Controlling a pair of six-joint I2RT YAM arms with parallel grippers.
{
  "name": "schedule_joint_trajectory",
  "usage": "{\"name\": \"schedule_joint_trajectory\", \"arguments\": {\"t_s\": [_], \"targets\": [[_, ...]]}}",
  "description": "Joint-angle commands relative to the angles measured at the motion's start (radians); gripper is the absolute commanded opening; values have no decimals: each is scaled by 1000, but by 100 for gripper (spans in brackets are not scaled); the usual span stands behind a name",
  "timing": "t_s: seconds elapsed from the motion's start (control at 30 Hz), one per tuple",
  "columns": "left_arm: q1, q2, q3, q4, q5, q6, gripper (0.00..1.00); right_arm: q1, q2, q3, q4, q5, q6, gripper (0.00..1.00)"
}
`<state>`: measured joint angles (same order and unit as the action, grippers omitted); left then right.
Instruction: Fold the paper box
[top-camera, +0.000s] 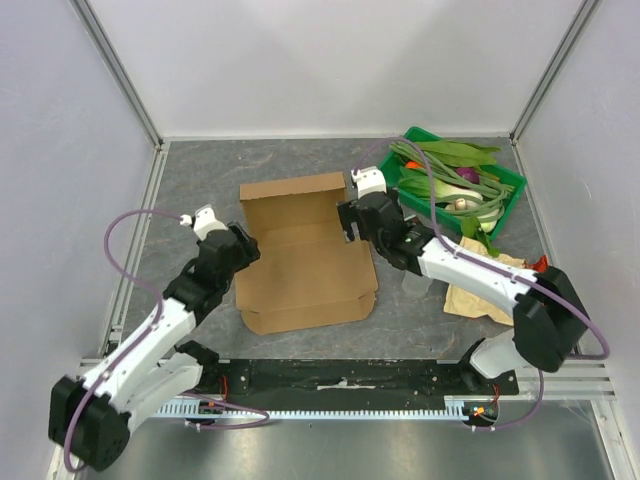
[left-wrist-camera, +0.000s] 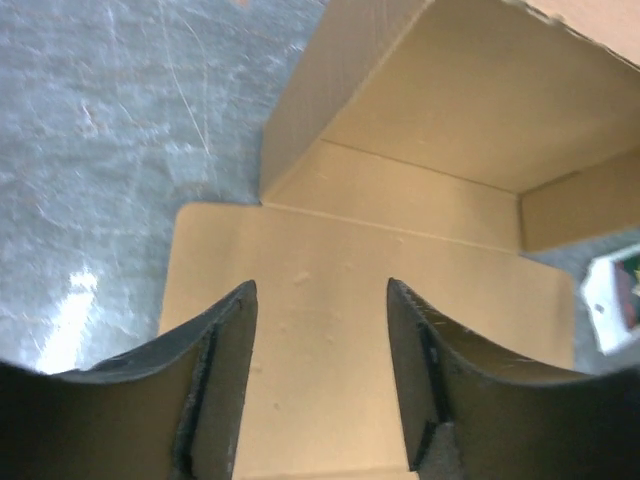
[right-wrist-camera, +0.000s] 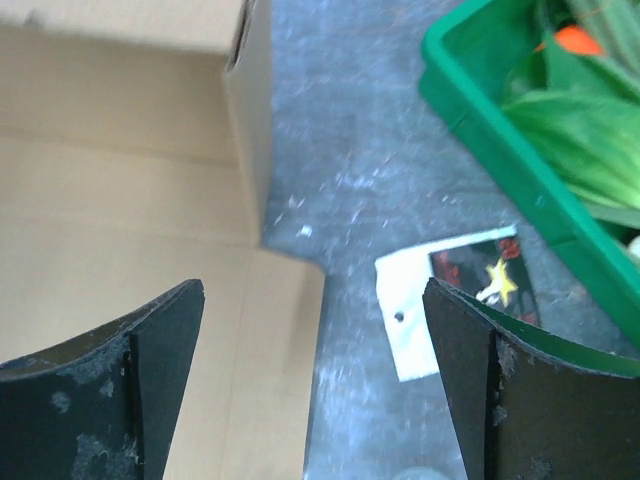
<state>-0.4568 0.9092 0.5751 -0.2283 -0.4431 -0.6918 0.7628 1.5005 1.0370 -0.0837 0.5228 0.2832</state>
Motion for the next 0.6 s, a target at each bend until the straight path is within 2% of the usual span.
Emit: {"name": "schedule_joint_trajectory", "arguments": {"t_s": [0.0,0.1,0.13,0.2,0.33,0.47,0.57], "targets": [[0,-211,-61,-150,153,-132,55,-11,-57,-37,-261,-328,36,98],[0,-378,-99,-161,227,-130,55,-107,34,58,-414,-580,42,95],[0,-412,-109,-169,254,-138,55,-147,56,93,-439,-637,40,90],[0,-492,-116,-169,279,-153,55,-167,87,106,-470,-639,22,85],[0,-547,-138,-122,375,-117,54,-192,93,71,-445,-681,-6,80],[0,-500,-195,-10,512,-57,55,-204,182,70,-445,-711,-33,77],[0,-416,-237,81,607,-37,55,-206,228,61,-439,-670,-39,74]]}}
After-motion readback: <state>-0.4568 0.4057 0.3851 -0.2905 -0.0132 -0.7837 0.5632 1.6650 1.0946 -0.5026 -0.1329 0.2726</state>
